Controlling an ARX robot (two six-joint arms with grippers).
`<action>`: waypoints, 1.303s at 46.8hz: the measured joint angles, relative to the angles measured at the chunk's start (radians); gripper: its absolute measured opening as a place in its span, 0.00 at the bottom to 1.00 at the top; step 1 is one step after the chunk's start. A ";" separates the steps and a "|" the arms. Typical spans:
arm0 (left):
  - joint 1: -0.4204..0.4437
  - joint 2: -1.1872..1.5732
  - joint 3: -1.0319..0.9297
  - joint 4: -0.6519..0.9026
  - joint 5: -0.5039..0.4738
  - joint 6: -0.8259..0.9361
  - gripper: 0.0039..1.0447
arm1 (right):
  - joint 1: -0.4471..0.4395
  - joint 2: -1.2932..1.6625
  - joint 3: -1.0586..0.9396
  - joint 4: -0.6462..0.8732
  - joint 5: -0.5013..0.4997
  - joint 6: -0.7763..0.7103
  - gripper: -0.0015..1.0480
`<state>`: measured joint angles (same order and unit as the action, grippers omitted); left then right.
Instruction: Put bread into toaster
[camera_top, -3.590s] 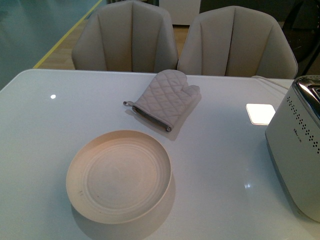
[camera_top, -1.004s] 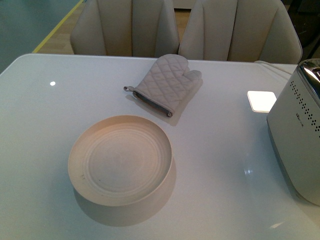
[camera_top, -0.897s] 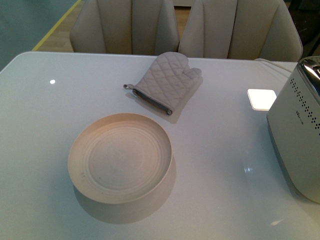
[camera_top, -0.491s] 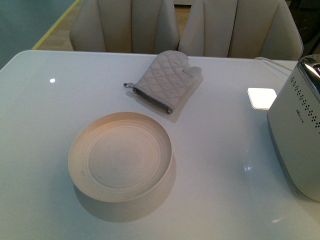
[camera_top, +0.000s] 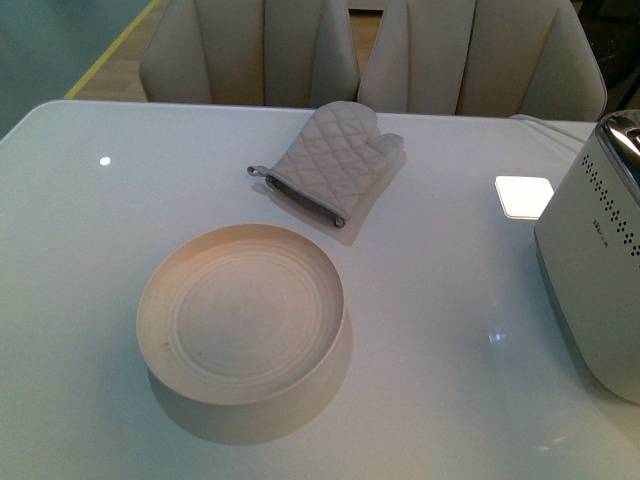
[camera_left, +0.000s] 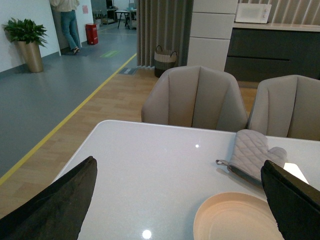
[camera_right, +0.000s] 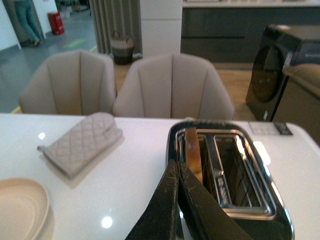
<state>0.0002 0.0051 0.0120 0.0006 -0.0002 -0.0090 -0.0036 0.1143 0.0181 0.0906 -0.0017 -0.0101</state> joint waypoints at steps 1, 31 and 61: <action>0.000 0.000 0.000 0.000 0.000 0.000 0.94 | 0.000 -0.029 0.000 -0.038 0.000 0.000 0.02; 0.000 0.000 0.000 0.000 0.000 0.000 0.94 | 0.000 -0.108 0.000 -0.089 0.002 0.000 0.32; 0.000 0.000 0.000 0.000 0.000 0.000 0.94 | 0.000 -0.108 0.000 -0.089 0.002 0.002 0.91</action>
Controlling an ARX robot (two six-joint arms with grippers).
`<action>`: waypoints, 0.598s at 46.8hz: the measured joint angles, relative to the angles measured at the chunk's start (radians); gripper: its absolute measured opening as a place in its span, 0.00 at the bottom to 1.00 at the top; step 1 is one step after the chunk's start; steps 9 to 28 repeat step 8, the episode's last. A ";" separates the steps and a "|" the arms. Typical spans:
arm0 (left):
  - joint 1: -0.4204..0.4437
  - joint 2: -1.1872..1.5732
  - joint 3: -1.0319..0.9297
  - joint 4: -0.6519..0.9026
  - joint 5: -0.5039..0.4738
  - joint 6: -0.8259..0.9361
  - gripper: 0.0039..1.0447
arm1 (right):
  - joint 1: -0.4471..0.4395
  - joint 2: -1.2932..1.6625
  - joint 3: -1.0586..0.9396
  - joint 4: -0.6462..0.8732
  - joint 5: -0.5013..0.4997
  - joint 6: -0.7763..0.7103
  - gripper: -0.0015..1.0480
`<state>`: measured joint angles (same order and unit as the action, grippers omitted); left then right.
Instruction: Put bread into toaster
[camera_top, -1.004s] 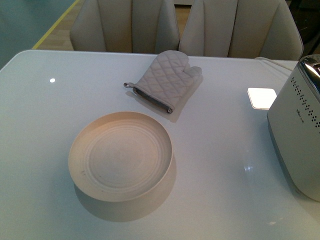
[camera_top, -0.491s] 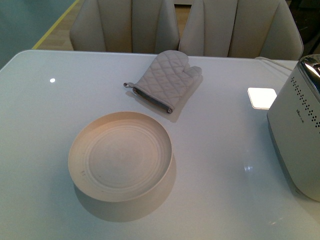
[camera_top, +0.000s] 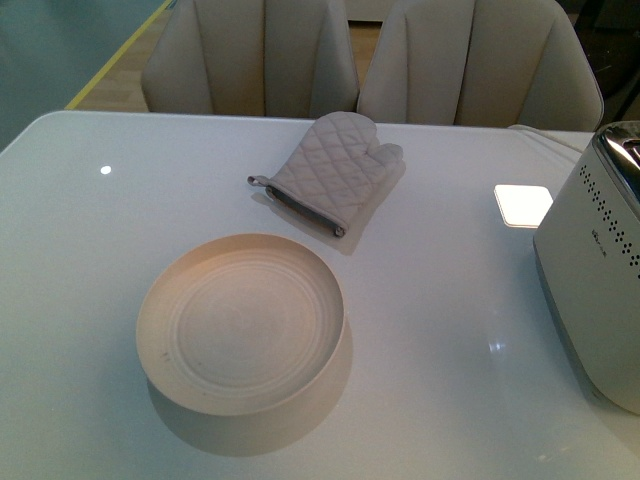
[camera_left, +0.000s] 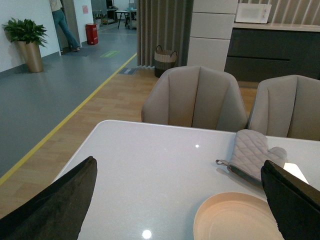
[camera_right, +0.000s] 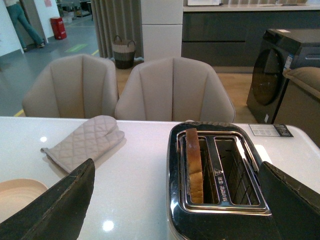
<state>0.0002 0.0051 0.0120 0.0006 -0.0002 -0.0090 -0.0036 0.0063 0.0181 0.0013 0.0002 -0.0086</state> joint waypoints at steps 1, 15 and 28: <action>0.000 0.000 0.000 0.000 0.000 0.000 0.94 | 0.000 0.000 0.000 0.000 0.000 0.000 0.91; 0.000 0.000 0.000 0.000 0.000 0.000 0.94 | 0.000 0.000 0.000 0.000 0.000 0.000 0.91; 0.000 0.000 0.000 0.000 0.000 0.000 0.94 | 0.000 0.000 0.000 0.000 0.000 0.000 0.91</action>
